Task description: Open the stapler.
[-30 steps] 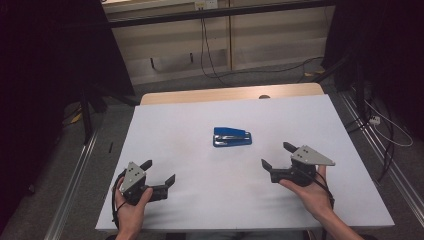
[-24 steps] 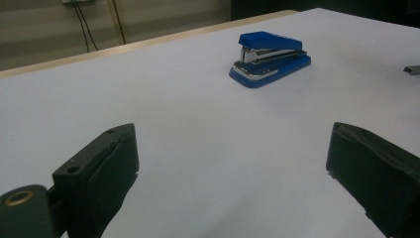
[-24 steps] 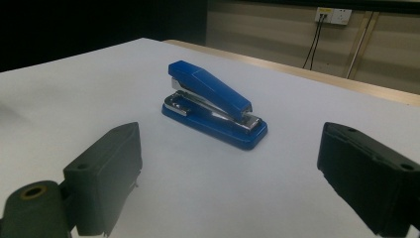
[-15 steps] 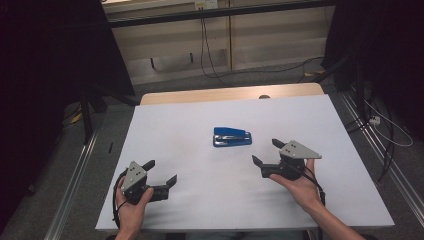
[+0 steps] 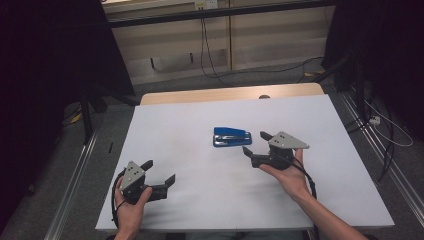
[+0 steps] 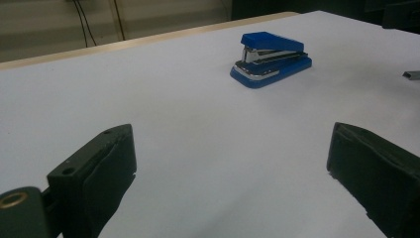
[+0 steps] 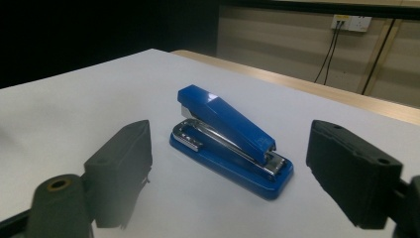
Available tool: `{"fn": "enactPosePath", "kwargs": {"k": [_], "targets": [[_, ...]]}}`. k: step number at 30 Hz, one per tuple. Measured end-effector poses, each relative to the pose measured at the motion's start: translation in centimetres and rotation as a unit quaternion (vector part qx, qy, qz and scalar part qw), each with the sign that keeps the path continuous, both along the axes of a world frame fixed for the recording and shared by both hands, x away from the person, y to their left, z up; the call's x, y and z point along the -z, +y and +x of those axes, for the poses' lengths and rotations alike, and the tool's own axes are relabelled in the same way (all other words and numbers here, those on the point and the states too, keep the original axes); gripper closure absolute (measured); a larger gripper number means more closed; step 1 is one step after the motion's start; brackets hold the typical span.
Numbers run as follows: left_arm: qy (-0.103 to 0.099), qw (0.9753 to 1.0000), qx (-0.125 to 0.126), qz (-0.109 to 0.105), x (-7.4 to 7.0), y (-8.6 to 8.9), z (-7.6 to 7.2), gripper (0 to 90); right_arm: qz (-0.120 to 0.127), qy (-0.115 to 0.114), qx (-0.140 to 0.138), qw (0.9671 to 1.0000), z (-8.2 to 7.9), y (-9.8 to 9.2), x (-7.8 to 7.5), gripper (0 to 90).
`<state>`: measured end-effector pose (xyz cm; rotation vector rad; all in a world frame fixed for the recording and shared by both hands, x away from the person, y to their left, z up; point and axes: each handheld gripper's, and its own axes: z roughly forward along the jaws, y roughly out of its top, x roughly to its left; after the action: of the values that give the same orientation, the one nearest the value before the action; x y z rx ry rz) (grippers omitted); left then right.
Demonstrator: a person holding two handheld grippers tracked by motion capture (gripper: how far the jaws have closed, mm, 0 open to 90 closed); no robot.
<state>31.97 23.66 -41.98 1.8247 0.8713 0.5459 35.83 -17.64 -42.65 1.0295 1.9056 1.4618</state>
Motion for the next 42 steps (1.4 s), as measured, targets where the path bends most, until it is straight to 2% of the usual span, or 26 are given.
{"fn": "enactPosePath", "kwargs": {"k": [4,9,12,18,19,24,26,27,28,31,32,33,36,37,38,39,40,42], "targets": [[0.000,1.0000,-0.003,-0.001,0.0,0.1,0.0,5.2,-0.005,0.002,-0.012,0.9999,0.6,0.7,0.2,20.3],[0.000,1.0000,-0.007,-0.001,0.0,0.2,0.0,5.0,0.006,0.000,-0.015,0.9999,1.6,1.7,0.1,24.0],[0.003,1.0000,-0.006,-0.006,0.0,0.1,0.1,4.9,-0.004,-0.003,-0.014,0.9999,1.9,2.1,0.1,24.5],[0.006,1.0000,0.001,0.002,0.1,-0.2,0.3,4.9,-0.010,0.007,-0.021,0.9997,2.5,2.8,0.7,31.0],[0.006,1.0000,-0.001,0.003,0.1,-0.3,0.3,5.0,-0.005,0.009,-0.022,0.9997,2.7,2.9,0.8,36.3],[0.010,0.9999,-0.004,0.005,0.2,-0.6,0.5,4.9,0.002,0.009,-0.028,0.9996,3.2,3.1,0.7,43.6],[0.010,0.9999,-0.005,0.002,0.2,-0.8,0.6,4.9,-0.006,0.010,-0.029,0.9995,3.4,3.3,0.6,46.2],[0.011,0.9999,-0.003,0.003,0.2,-0.8,0.7,4.7,-0.010,0.014,-0.038,0.9991,3.6,3.4,0.6,51.9],[0.011,0.9999,-0.003,0.003,0.3,-1.0,0.7,4.7,-0.013,0.014,-0.042,0.9989,3.8,3.5,0.7,53.9],[0.008,0.9999,-0.001,0.011,0.3,-1.3,0.7,5.1,-0.023,0.015,-0.044,0.9987,4.1,3.6,0.8,56.9],[0.006,0.9999,-0.007,0.014,0.4,-1.5,0.7,5.0,-0.021,0.022,-0.039,0.9988,4.4,3.6,1.1,61.4],[0.007,0.9998,-0.001,0.016,0.4,-1.8,0.8,5.0,-0.017,0.026,-0.039,0.9988,4.4,3.6,1.2,65.1],[0.004,0.9998,0.004,0.019,0.5,-2.3,1.0,5.2,-0.018,0.028,-0.046,0.9984,4.5,3.7,1.3,68.9],[0.006,0.9994,0.012,0.033,0.6,-2.8,1.4,5.8,-0.020,0.027,-0.052,0.9981,4.6,3.9,1.5,75.4],[0.006,0.9994,0.012,0.033,0.6,-2.8,1.4,7.1,-0.019,0.028,-0.055,0.9979,4.7,4.0,1.5,77.2],[0.018,0.9989,0.015,0.040,1.0,-3.4,2.0,7.3,-0.018,0.030,-0.054,0.9979,4.7,4.1,1.6,78.1],[0.030,0.9988,0.019,0.035,1.2,-3.6,2.3,7.3,-0.016,0.032,-0.053,0.9980,4.8,4.2,1.7,79.0],[0.032,0.9987,0.017,0.037,1.3,-3.8,2.7,7.5,-0.011,0.034,-0.053,0.9979,4.9,4.2,1.8,80.8]]}}
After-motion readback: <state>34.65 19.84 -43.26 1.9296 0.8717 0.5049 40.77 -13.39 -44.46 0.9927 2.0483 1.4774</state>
